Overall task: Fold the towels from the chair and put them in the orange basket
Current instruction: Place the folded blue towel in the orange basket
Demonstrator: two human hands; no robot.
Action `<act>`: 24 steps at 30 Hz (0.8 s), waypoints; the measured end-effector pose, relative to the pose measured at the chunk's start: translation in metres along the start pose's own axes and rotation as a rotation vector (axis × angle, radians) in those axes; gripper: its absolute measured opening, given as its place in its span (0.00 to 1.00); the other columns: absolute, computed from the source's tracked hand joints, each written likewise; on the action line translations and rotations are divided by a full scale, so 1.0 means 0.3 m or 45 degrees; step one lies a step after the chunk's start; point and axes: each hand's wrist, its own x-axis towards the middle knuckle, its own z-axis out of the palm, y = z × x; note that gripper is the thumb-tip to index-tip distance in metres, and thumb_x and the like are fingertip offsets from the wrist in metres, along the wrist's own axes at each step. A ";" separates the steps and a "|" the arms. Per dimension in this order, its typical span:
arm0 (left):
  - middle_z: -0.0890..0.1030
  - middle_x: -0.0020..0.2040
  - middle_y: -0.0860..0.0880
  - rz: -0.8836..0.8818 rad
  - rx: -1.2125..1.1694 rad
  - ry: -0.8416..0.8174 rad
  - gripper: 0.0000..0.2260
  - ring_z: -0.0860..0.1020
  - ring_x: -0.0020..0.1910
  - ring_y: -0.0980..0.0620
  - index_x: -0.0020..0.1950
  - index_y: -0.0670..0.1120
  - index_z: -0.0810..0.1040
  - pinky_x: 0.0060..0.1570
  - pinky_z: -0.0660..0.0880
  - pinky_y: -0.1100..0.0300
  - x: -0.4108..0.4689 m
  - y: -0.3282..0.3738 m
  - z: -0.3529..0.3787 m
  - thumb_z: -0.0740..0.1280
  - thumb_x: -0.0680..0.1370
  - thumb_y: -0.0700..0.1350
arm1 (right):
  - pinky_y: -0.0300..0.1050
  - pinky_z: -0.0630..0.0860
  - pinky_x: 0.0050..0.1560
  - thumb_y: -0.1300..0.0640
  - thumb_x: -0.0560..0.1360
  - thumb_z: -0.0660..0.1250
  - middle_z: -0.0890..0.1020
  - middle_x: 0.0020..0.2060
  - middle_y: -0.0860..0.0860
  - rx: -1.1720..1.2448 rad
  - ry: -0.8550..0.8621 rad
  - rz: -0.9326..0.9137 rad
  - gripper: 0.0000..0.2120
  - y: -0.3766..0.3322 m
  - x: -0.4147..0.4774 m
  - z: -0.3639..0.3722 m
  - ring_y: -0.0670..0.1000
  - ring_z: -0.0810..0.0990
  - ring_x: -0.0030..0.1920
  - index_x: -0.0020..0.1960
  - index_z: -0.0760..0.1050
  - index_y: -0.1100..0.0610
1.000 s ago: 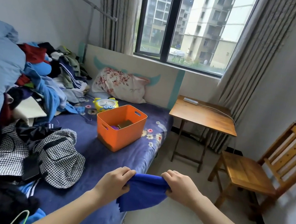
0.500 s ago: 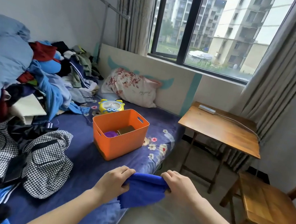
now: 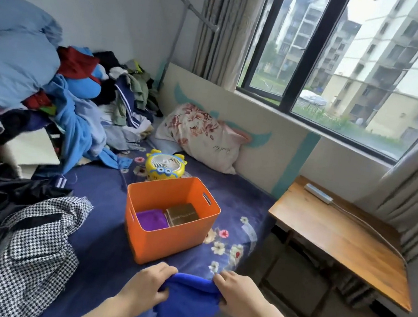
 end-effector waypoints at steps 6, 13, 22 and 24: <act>0.80 0.46 0.50 -0.028 -0.075 0.114 0.15 0.76 0.43 0.56 0.53 0.54 0.74 0.45 0.69 0.70 0.257 -0.089 -0.031 0.62 0.67 0.42 | 0.45 0.68 0.42 0.59 0.71 0.59 0.77 0.52 0.54 0.122 -0.104 0.040 0.12 0.167 0.246 -0.084 0.55 0.76 0.52 0.54 0.70 0.59; 0.80 0.49 0.48 -0.133 -0.035 0.158 0.16 0.77 0.46 0.53 0.56 0.51 0.75 0.47 0.70 0.66 0.440 -0.176 -0.049 0.60 0.69 0.46 | 0.46 0.69 0.43 0.59 0.71 0.61 0.76 0.55 0.52 0.231 -0.095 0.039 0.15 0.324 0.479 -0.008 0.54 0.74 0.55 0.57 0.70 0.57; 0.81 0.51 0.47 -0.274 0.178 0.282 0.23 0.72 0.51 0.57 0.57 0.42 0.78 0.50 0.68 0.67 0.775 -0.297 -0.089 0.55 0.69 0.51 | 0.43 0.63 0.41 0.58 0.70 0.63 0.77 0.52 0.52 0.342 0.040 -0.177 0.15 0.605 0.893 0.046 0.55 0.75 0.55 0.56 0.70 0.58; 0.80 0.50 0.47 -0.335 0.215 0.267 0.24 0.72 0.50 0.56 0.57 0.43 0.78 0.49 0.67 0.67 0.861 -0.306 -0.093 0.54 0.69 0.52 | 0.43 0.63 0.41 0.58 0.70 0.63 0.78 0.52 0.53 0.394 0.055 -0.212 0.14 0.679 1.010 0.048 0.55 0.75 0.54 0.55 0.71 0.58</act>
